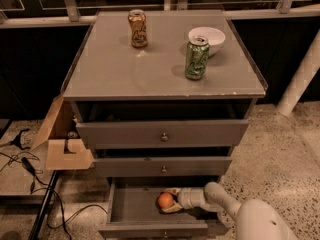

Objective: Place orange into bottom drawer

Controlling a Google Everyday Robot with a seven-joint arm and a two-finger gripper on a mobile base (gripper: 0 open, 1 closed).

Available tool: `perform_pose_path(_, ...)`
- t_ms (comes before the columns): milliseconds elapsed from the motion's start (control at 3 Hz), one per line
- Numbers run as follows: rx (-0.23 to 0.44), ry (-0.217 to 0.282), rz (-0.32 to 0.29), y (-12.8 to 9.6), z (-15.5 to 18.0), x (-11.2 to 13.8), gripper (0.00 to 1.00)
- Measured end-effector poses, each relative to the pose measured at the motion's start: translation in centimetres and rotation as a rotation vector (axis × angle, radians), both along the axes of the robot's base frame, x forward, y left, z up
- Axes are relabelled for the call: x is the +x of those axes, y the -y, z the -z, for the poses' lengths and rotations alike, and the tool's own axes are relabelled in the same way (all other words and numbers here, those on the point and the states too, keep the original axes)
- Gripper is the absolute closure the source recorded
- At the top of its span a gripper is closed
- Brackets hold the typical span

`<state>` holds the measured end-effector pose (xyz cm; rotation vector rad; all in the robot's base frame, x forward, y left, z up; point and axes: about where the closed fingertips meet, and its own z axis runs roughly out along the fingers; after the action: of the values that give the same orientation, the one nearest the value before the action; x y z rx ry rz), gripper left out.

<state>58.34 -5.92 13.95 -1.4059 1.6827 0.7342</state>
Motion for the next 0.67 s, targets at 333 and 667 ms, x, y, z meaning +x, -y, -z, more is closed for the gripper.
perform_pose_path(333, -0.041, -0.011, 0.002, 0.36, 1.14, 0.04, 1.00)
perform_pose_path(667, -0.045, -0.013, 0.003, 0.40, 1.28, 0.04, 0.86)
